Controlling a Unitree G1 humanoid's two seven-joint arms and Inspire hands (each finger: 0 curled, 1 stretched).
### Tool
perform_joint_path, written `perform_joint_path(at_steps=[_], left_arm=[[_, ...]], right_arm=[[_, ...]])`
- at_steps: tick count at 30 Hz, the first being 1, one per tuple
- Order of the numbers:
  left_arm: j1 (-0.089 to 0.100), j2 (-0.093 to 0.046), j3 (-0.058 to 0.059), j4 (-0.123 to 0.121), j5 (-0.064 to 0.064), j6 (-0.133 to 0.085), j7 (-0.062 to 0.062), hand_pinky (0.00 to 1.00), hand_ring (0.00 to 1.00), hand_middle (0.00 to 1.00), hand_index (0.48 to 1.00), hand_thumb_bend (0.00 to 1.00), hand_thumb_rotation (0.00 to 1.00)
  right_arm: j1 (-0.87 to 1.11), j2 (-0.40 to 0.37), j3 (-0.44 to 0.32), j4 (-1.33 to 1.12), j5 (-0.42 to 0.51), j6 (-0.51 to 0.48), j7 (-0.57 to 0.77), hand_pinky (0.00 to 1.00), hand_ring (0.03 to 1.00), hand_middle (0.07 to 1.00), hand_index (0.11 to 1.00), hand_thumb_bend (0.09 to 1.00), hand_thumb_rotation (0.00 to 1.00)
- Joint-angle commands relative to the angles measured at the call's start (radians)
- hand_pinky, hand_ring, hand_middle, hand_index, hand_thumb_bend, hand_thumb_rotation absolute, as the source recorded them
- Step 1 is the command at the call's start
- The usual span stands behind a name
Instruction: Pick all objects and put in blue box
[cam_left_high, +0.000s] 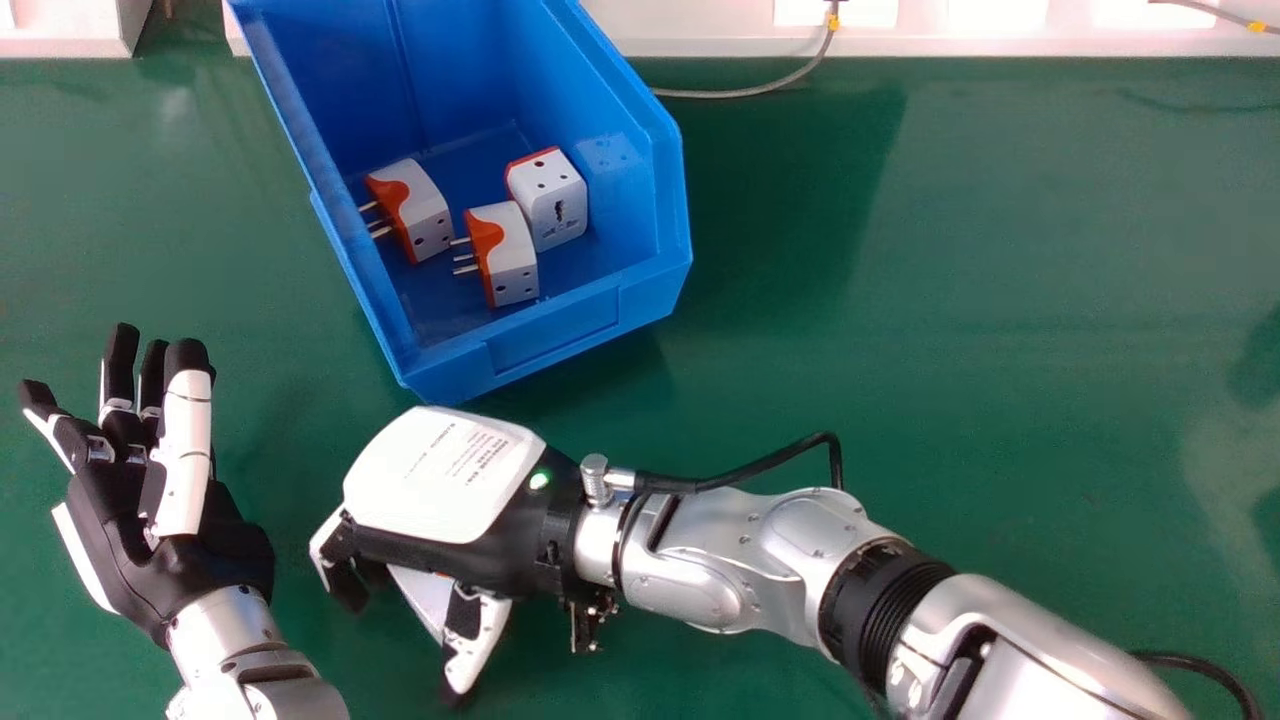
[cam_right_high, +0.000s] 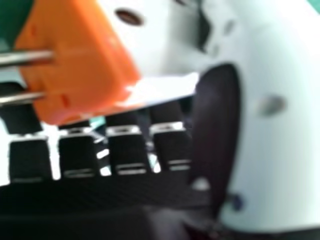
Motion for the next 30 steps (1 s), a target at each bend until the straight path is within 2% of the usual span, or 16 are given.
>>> perform_joint_path(at_steps=[1, 5, 6, 7, 9, 12, 14, 18, 19, 20, 24, 25, 27, 28, 30], left_arm=[[-0.002, 0.006, -0.009, -0.002, 0.022, -0.022, 0.005, 0.81, 0.86, 0.86, 0.845, 0.70, 0.09], [-0.002, 0.008, -0.010, 0.003, 0.032, -0.026, 0.011, 0.81, 0.86, 0.86, 0.843, 0.69, 0.10], [-0.002, 0.009, -0.009, 0.005, 0.029, -0.026, 0.008, 0.81, 0.86, 0.86, 0.844, 0.69, 0.10], [-0.003, 0.008, -0.006, 0.003, 0.019, -0.019, -0.001, 0.81, 0.87, 0.86, 0.844, 0.69, 0.10], [-0.002, 0.005, -0.004, -0.005, 0.004, -0.008, -0.012, 0.82, 0.87, 0.87, 0.845, 0.69, 0.09], [-0.006, 0.007, -0.004, 0.001, 0.006, -0.010, -0.015, 0.82, 0.87, 0.87, 0.851, 0.69, 0.09], [-0.012, 0.011, -0.004, 0.014, 0.015, -0.018, -0.010, 0.82, 0.87, 0.87, 0.852, 0.69, 0.09], [-0.023, 0.014, -0.005, 0.024, 0.029, -0.020, 0.015, 0.81, 0.86, 0.86, 0.844, 0.68, 0.09], [-0.024, 0.013, -0.007, 0.023, 0.034, -0.020, 0.025, 0.81, 0.86, 0.86, 0.844, 0.68, 0.09], [-0.028, 0.014, -0.007, 0.027, 0.037, -0.023, 0.029, 0.80, 0.85, 0.85, 0.837, 0.68, 0.09], [-0.039, 0.011, -0.003, 0.033, 0.038, -0.022, 0.050, 0.77, 0.83, 0.83, 0.809, 0.64, 0.05], [-0.041, 0.010, -0.002, 0.036, 0.036, -0.028, 0.044, 0.77, 0.83, 0.82, 0.804, 0.63, 0.05], [-0.039, 0.009, -0.003, 0.036, 0.032, -0.036, 0.024, 0.76, 0.83, 0.82, 0.795, 0.61, 0.05], [-0.037, 0.009, -0.005, 0.036, 0.032, -0.036, 0.018, 0.77, 0.83, 0.83, 0.798, 0.63, 0.06], [-0.035, 0.008, -0.004, 0.032, 0.024, -0.030, 0.005, 0.77, 0.84, 0.83, 0.800, 0.63, 0.07]], right_arm=[[-0.019, -0.025, -0.032, -0.028, 0.024, -0.003, 0.014, 0.30, 0.423, 0.539, 0.534, 0.490, 0.00], [-0.022, -0.071, -0.083, -0.138, 0.064, -0.026, 0.081, 0.30, 0.432, 0.545, 0.523, 0.490, 0.00], [-0.018, -0.084, -0.095, -0.174, 0.073, -0.028, 0.095, 0.30, 0.433, 0.535, 0.529, 0.491, 0.00], [-0.011, -0.104, -0.112, -0.230, 0.086, -0.036, 0.119, 0.31, 0.432, 0.528, 0.533, 0.491, 0.00], [0.003, -0.146, -0.141, -0.341, 0.104, -0.065, 0.127, 0.31, 0.426, 0.515, 0.537, 0.492, 0.00], [0.034, -0.194, -0.188, -0.491, 0.146, -0.090, 0.173, 0.32, 0.413, 0.490, 0.543, 0.492, 0.00], [0.054, -0.227, -0.224, -0.596, 0.183, -0.112, 0.206, 0.32, 0.409, 0.488, 0.538, 0.493, 0.00], [0.095, -0.269, -0.280, -0.768, 0.247, -0.114, 0.283, 0.32, 0.432, 0.500, 0.533, 0.495, 0.00], [0.104, -0.273, -0.293, -0.802, 0.257, -0.121, 0.286, 0.32, 0.434, 0.501, 0.531, 0.495, 0.00], [0.109, -0.276, -0.309, -0.829, 0.259, -0.144, 0.269, 0.32, 0.440, 0.508, 0.523, 0.495, 0.00], [0.115, -0.268, -0.357, -0.875, 0.259, -0.188, 0.230, 0.32, 0.442, 0.523, 0.503, 0.496, 0.00], [0.106, -0.264, -0.371, -0.881, 0.246, -0.194, 0.213, 0.32, 0.442, 0.523, 0.501, 0.496, 0.00], [0.081, -0.259, -0.402, -0.881, 0.238, -0.196, 0.193, 0.32, 0.441, 0.511, 0.502, 0.498, 0.00], [0.070, -0.258, -0.415, -0.878, 0.235, -0.194, 0.185, 0.34, 0.442, 0.504, 0.498, 0.499, 0.00], [0.044, -0.260, -0.441, -0.866, 0.240, -0.192, 0.179, 0.34, 0.441, 0.503, 0.498, 0.499, 0.00]])
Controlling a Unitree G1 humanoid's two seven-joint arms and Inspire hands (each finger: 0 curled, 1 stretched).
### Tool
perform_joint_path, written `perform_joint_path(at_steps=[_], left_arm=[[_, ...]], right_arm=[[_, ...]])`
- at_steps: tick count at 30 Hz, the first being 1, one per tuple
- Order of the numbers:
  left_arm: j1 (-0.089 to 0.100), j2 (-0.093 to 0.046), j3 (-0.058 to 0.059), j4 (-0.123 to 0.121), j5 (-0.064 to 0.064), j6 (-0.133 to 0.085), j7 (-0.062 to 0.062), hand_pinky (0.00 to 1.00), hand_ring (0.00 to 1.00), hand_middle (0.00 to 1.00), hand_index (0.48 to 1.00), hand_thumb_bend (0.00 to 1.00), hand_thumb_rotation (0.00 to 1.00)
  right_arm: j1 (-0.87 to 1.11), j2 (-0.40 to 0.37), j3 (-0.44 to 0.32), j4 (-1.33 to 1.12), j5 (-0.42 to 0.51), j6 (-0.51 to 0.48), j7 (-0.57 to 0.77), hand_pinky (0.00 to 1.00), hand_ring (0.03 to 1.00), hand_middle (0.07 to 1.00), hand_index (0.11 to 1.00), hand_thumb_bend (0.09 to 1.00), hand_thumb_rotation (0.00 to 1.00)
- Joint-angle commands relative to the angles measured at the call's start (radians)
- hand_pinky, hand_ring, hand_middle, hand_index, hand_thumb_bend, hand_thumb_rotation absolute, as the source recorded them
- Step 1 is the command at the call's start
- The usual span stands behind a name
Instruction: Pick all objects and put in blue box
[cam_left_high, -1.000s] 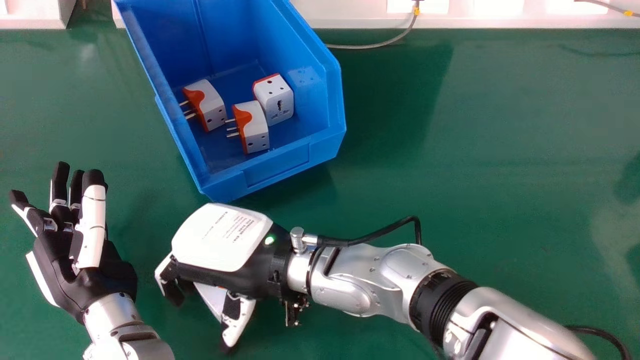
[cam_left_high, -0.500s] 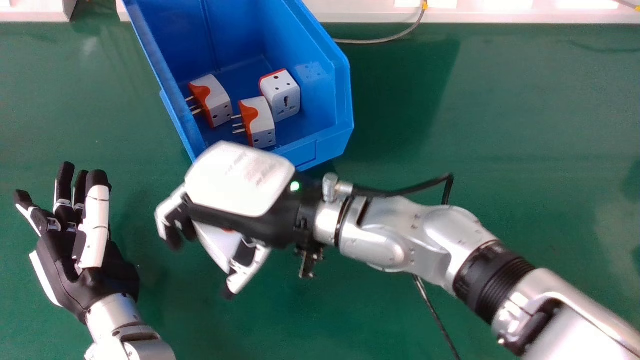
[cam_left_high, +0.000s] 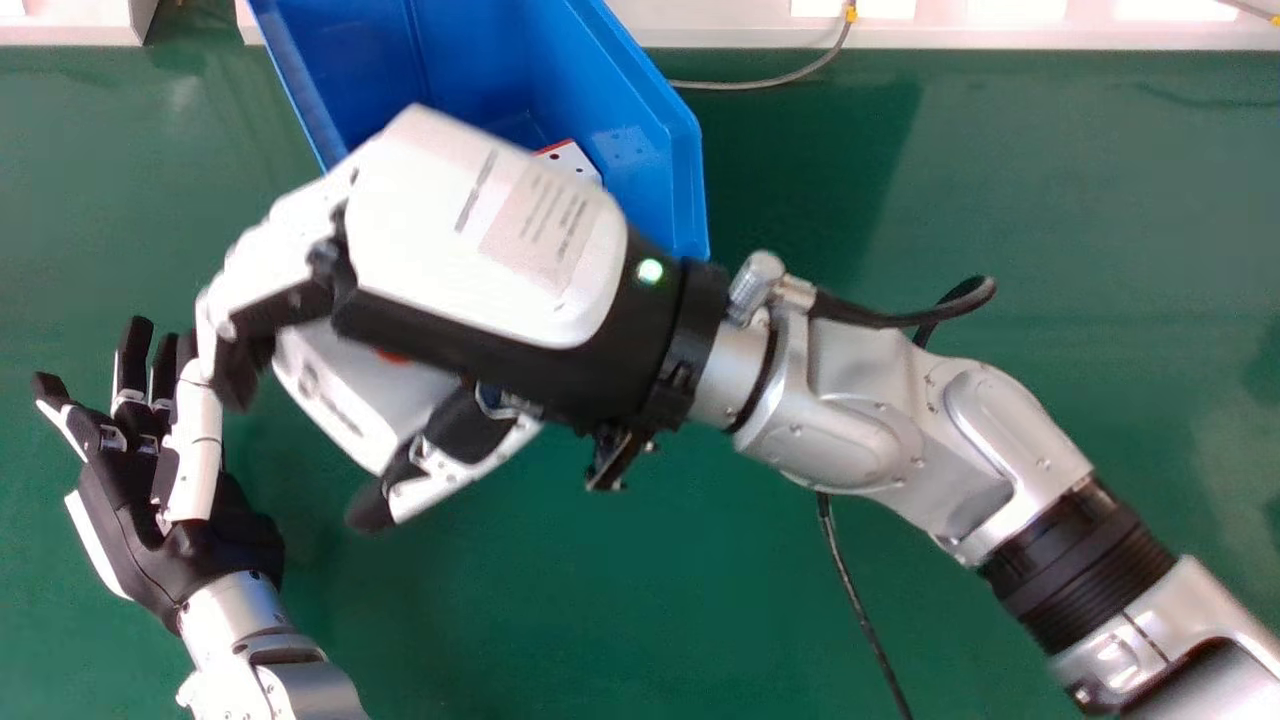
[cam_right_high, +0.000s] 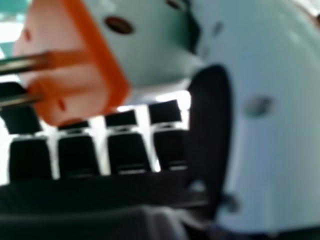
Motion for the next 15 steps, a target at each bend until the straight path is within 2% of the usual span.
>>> perform_joint_path(at_steps=[1, 4, 7, 9, 11, 13, 15], left_arm=[[0.001, 0.004, -0.003, -0.009, -0.008, -0.011, -0.024, 0.78, 0.84, 0.83, 0.804, 0.65, 0.08], [0.006, 0.006, -0.003, -0.013, -0.006, -0.009, -0.024, 0.80, 0.85, 0.86, 0.838, 0.68, 0.11], [0.007, 0.010, -0.003, -0.009, -0.005, -0.011, -0.029, 0.80, 0.85, 0.86, 0.841, 0.68, 0.11], [0.005, 0.011, -0.002, -0.006, -0.007, -0.010, -0.032, 0.81, 0.86, 0.87, 0.842, 0.69, 0.11], [0.004, 0.009, -0.002, -0.008, -0.006, -0.008, -0.028, 0.82, 0.86, 0.87, 0.839, 0.70, 0.12], [0.004, 0.007, -0.002, -0.010, -0.005, -0.007, -0.025, 0.82, 0.87, 0.87, 0.838, 0.71, 0.11], [0.004, 0.008, -0.002, -0.011, -0.008, -0.009, -0.031, 0.82, 0.87, 0.87, 0.840, 0.70, 0.10]], right_arm=[[-0.074, 0.005, -0.058, -0.009, 0.019, -0.004, -0.036, 0.35, 0.437, 0.501, 0.499, 0.499, 0.00], [-0.128, 0.007, -0.106, 0.022, 0.016, 0.024, -0.064, 0.32, 0.437, 0.515, 0.517, 0.495, 0.00], [-0.182, 0.011, -0.132, 0.068, -0.021, 0.061, -0.114, 0.31, 0.435, 0.515, 0.524, 0.494, 0.00], [-0.232, 0.017, -0.139, 0.131, -0.038, 0.093, -0.152, 0.31, 0.442, 0.529, 0.496, 0.493, 0.00], [-0.291, 0.026, -0.144, 0.221, -0.043, 0.122, -0.190, 0.33, 0.437, 0.533, 0.481, 0.494, 0.00], [-0.354, 0.033, -0.135, 0.321, -0.069, 0.159, -0.254, 0.30, 0.415, 0.526, 0.514, 0.491, 0.00], [-0.427, 0.044, -0.112, 0.444, -0.105, 0.194, -0.319, 0.30, 0.411, 0.523, 0.523, 0.490, 0.00]])
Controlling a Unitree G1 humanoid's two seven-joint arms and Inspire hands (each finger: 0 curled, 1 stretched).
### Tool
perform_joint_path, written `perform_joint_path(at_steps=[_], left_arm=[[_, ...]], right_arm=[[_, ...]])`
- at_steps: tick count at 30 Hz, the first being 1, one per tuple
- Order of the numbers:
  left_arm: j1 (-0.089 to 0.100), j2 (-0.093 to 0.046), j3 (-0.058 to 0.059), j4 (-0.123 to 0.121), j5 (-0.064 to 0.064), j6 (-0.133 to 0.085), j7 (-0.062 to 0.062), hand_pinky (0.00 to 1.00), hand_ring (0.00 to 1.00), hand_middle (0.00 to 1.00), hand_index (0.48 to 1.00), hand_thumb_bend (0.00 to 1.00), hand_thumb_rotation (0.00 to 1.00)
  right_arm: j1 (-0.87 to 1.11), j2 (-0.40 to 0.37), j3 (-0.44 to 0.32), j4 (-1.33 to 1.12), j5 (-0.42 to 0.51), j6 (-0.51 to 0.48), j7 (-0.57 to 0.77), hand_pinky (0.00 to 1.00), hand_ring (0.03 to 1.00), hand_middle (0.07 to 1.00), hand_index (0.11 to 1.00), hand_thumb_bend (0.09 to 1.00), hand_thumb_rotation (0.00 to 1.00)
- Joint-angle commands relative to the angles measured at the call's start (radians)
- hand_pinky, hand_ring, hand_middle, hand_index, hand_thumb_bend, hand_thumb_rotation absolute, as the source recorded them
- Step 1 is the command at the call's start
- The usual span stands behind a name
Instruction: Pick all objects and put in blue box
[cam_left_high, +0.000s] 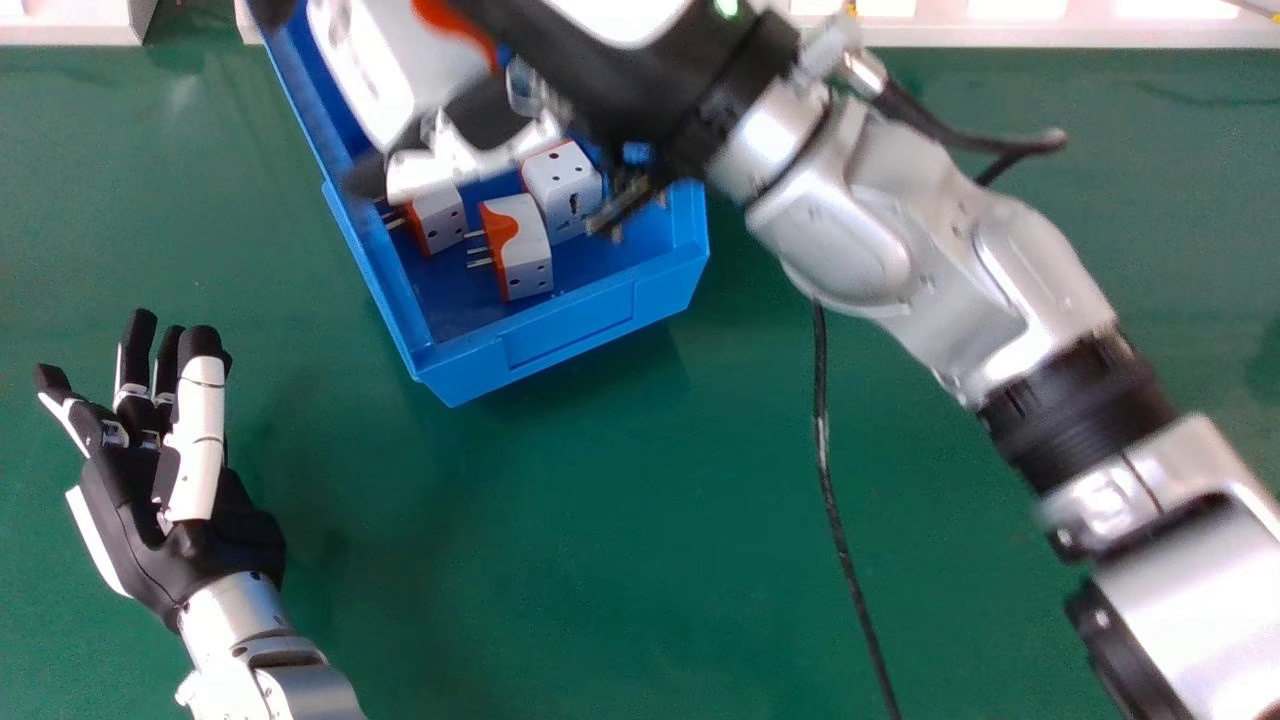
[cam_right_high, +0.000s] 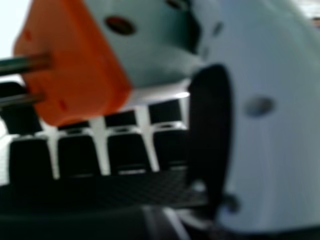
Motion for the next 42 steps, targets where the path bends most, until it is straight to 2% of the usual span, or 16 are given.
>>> perform_joint_path(at_steps=[1, 4, 10, 12, 21, 24, 26, 28, 29, 31, 33, 34, 35, 38, 40, 42], left_arm=[[0.000, 0.007, -0.002, -0.013, -0.005, -0.008, -0.013, 0.82, 0.87, 0.87, 0.841, 0.70, 0.10], [0.002, 0.009, -0.004, -0.012, -0.005, -0.011, -0.023, 0.81, 0.87, 0.87, 0.843, 0.70, 0.11], [0.004, -0.001, -0.003, -0.017, -0.004, -0.010, -0.013, 0.81, 0.87, 0.87, 0.841, 0.70, 0.11], [0.007, -0.002, -0.004, -0.019, -0.005, -0.010, -0.017, 0.81, 0.87, 0.87, 0.839, 0.70, 0.10], [0.009, 0.000, -0.002, -0.014, -0.001, -0.015, -0.014, 0.81, 0.87, 0.87, 0.842, 0.71, 0.11], [0.008, 0.003, -0.002, -0.011, -0.003, -0.013, -0.017, 0.81, 0.87, 0.87, 0.845, 0.71, 0.12], [0.007, 0.004, -0.002, -0.006, 0.002, -0.018, -0.015, 0.81, 0.87, 0.87, 0.843, 0.71, 0.12], [0.007, 0.005, -0.004, -0.004, 0.004, -0.024, -0.022, 0.81, 0.87, 0.87, 0.843, 0.71, 0.12], [0.007, 0.004, -0.003, -0.005, 0.000, -0.022, -0.026, 0.81, 0.87, 0.87, 0.843, 0.70, 0.12], [0.006, 0.002, -0.001, -0.009, -0.006, -0.017, -0.024, 0.81, 0.87, 0.87, 0.846, 0.71, 0.12], [0.005, 0.002, 0.001, -0.008, -0.008, -0.016, -0.023, 0.82, 0.87, 0.87, 0.843, 0.71, 0.10], [0.004, 0.002, 0.000, -0.007, -0.006, -0.017, -0.022, 0.82, 0.87, 0.87, 0.843, 0.71, 0.10], [0.004, 0.003, -0.001, -0.006, -0.003, -0.018, -0.020, 0.82, 0.87, 0.87, 0.841, 0.71, 0.11], [0.001, 0.003, -0.001, -0.005, -0.005, -0.015, -0.020, 0.81, 0.87, 0.87, 0.840, 0.71, 0.11], [0.001, 0.003, 0.000, -0.007, -0.010, -0.012, -0.025, 0.81, 0.87, 0.87, 0.846, 0.70, 0.10], [0.001, 0.003, -0.001, -0.009, -0.004, -0.013, -0.017, 0.81, 0.87, 0.86, 0.847, 0.70, 0.10]], right_arm=[[-0.117, 0.020, 0.016, 0.109, -0.025, 0.030, -0.077, 0.29, 0.412, 0.523, 0.524, 0.490, 0.00], [-0.203, 0.049, 0.050, 0.284, -0.041, 0.066, -0.113, 0.30, 0.426, 0.498, 0.530, 0.493, 0.00], [-0.295, 0.126, 0.121, 0.535, -0.050, 0.149, -0.073, 0.30, 0.435, 0.529, 0.526, 0.491, 0.00], [-0.297, 0.138, 0.134, 0.562, -0.050, 0.155, -0.073, 0.31, 0.453, 0.559, 0.511, 0.490, 0.00], [-0.309, 0.177, 0.247, 0.608, -0.115, 0.220, -0.092, 0.31, 0.452, 0.548, 0.504, 0.493, 0.00], [-0.300, 0.188, 0.271, 0.614, -0.124, 0.230, -0.098, 0.31, 0.455, 0.549, 0.493, 0.493, 0.00], [-0.294, 0.191, 0.294, 0.618, -0.137, 0.247, -0.120, 0.31, 0.457, 0.552, 0.496, 0.492, 0.00], [-0.295, 0.192, 0.335, 0.624, -0.172, 0.284, -0.120, 0.31, 0.457, 0.552, 0.496, 0.492, 0.00], [-0.299, 0.192, 0.359, 0.627, -0.193, 0.309, -0.107, 0.33, 0.473, 0.591, 0.497, 0.489, 0.00], [-0.299, 0.193, 0.387, 0.629, -0.215, 0.345, -0.086, 0.52, 0.710, 0.813, 0.713, 0.647, 0.00], [-0.299, 0.195, 0.404, 0.629, -0.227, 0.371, -0.071, 0.74, 0.905, 0.939, 0.896, 0.837, 0.10], [-0.299, 0.195, 0.410, 0.628, -0.233, 0.380, -0.067, 0.77, 0.924, 0.951, 0.916, 0.861, 0.12], [-0.299, 0.194, 0.415, 0.628, -0.234, 0.386, -0.065, 0.86, 0.962, 0.975, 0.958, 0.927, 0.20], [-0.302, 0.192, 0.430, 0.626, -0.237, 0.397, -0.058, 0.95, 0.988, 0.992, 0.986, 0.977, 0.29], [-0.303, 0.191, 0.437, 0.626, -0.236, 0.406, -0.052, 0.99, 0.997, 0.998, 0.997, 0.996, 0.34], [-0.303, 0.191, 0.440, 0.626, -0.232, 0.415, -0.051, 0.99, 0.999, 0.999, 0.999, 0.999, 0.36]])
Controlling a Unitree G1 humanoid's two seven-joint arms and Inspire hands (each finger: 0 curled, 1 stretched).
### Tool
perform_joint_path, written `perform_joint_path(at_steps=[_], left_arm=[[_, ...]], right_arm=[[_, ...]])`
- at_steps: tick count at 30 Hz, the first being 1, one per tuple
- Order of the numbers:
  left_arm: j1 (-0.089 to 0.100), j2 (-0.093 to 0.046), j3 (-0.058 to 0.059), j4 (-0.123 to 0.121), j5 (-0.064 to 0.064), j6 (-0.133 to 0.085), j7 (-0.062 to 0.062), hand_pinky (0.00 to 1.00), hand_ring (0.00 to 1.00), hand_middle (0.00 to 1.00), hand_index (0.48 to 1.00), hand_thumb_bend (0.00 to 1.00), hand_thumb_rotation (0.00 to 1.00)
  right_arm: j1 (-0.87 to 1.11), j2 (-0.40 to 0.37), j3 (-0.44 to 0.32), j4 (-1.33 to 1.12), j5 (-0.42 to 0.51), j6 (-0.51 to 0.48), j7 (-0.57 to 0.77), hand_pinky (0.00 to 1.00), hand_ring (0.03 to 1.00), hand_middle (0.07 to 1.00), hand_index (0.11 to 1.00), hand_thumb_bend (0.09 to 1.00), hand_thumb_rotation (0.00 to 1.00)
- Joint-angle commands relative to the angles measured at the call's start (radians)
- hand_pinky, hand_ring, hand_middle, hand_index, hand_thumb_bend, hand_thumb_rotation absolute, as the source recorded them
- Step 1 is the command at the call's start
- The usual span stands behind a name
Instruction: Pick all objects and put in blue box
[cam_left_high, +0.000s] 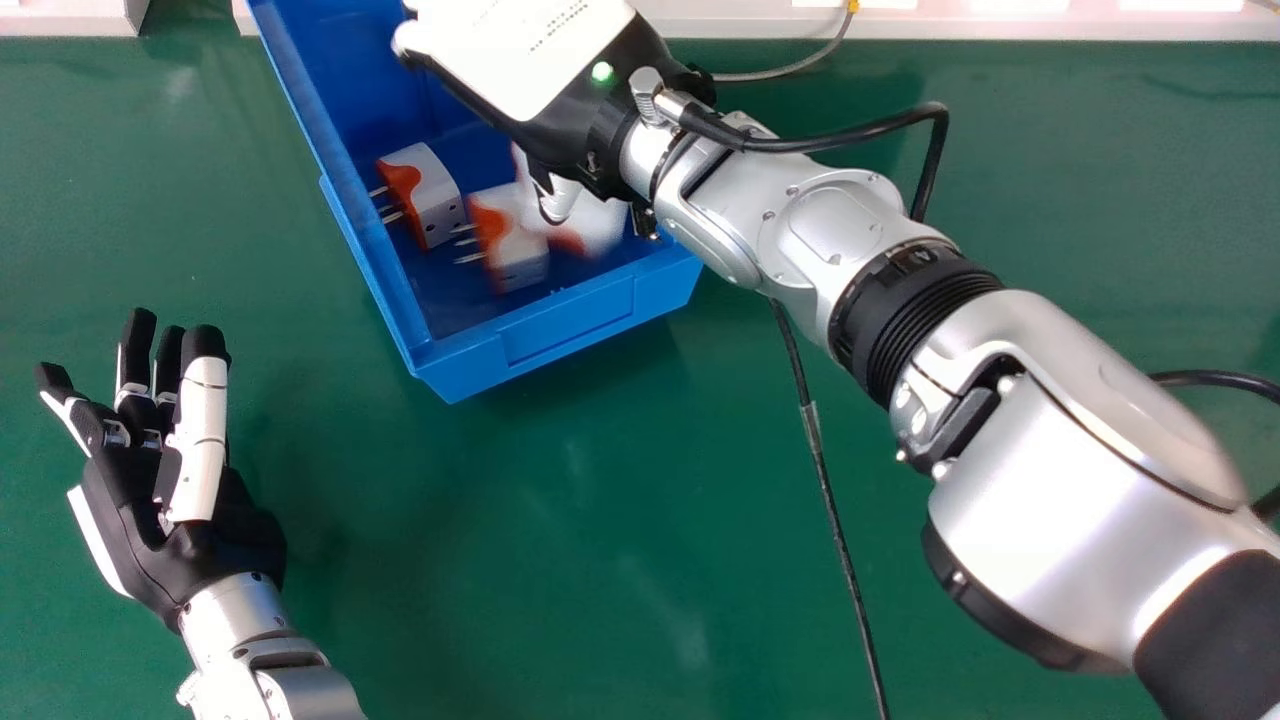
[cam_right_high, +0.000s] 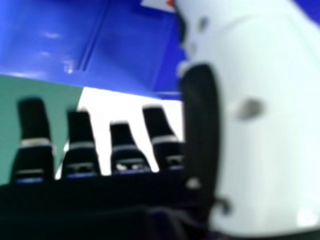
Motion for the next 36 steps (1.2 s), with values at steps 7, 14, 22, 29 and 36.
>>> perform_joint_path(at_steps=[7, 14, 22, 29, 36], left_arm=[[-0.001, 0.011, 0.001, 0.000, -0.005, -0.012, -0.015, 0.82, 0.87, 0.87, 0.850, 0.70, 0.11], [0.002, 0.012, 0.001, 0.002, -0.004, -0.007, -0.016, 0.83, 0.87, 0.87, 0.845, 0.69, 0.10], [0.004, 0.019, -0.003, 0.025, 0.008, -0.018, -0.026, 0.83, 0.87, 0.88, 0.850, 0.69, 0.12], [0.008, 0.022, -0.008, 0.028, 0.023, -0.027, -0.026, 0.83, 0.87, 0.87, 0.853, 0.68, 0.13], [0.024, 0.012, -0.014, -0.004, 0.017, -0.014, -0.035, 0.82, 0.86, 0.87, 0.853, 0.68, 0.13]], right_arm=[[-0.053, -0.007, 0.019, -0.018, -0.004, 0.036, -0.007, 1.00, 1.000, 1.000, 1.000, 1.000, 0.43], [-0.047, -0.027, 0.002, -0.032, 0.016, 0.037, -0.064, 1.00, 1.000, 1.000, 1.000, 1.000, 0.50], [0.036, -0.088, -0.120, -0.099, 0.123, -0.055, -0.250, 1.00, 1.000, 1.000, 1.000, 1.000, 0.58], [0.230, -0.200, -0.262, -0.355, 0.237, -0.174, -0.322, 1.00, 1.000, 1.000, 1.000, 1.000, 0.69], [0.620, -0.266, -0.462, -0.725, 0.444, -0.267, -0.270, 1.00, 1.000, 1.000, 1.000, 0.977, 0.74]])
